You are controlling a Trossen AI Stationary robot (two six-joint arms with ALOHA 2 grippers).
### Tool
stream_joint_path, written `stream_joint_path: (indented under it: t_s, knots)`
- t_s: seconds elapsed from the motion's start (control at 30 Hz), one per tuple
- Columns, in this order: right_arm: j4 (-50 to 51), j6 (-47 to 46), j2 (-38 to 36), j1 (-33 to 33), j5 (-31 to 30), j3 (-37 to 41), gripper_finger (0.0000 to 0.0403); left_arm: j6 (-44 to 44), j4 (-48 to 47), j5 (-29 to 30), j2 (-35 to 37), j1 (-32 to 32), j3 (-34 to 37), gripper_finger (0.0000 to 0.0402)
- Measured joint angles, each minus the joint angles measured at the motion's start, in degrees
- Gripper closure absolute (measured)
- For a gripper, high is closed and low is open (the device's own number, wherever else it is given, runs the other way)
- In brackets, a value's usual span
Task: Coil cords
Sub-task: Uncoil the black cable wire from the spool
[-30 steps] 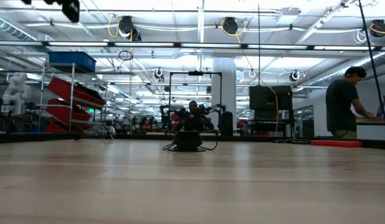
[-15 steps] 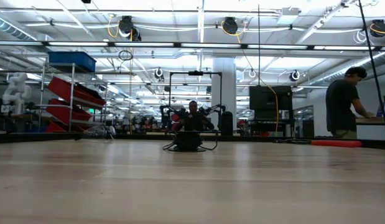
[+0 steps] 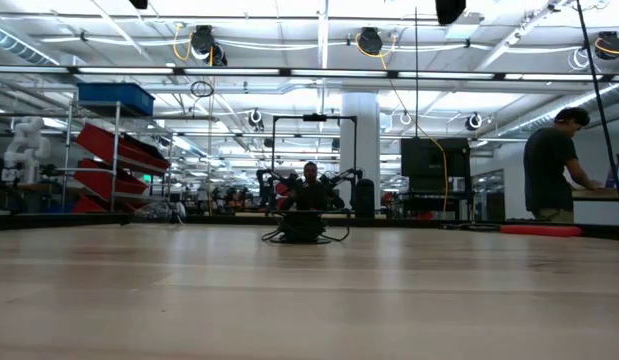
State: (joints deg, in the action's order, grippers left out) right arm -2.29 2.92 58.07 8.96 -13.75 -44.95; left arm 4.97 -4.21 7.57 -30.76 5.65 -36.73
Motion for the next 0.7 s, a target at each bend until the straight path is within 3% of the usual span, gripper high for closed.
stream_joint_path:
  t_s: [0.33,0.7]
  knots:
    - [5.23,-6.61,9.85,-1.88,0.05,0.00,0.0403,-0.22,-6.11,0.00,-2.79,-0.01,0.63,0.0401]
    - [3.71,-6.78,22.86,-1.86,0.38,-0.02,0.0403,-11.51,-7.78,-0.08,-14.15,1.24,0.66,0.0401]
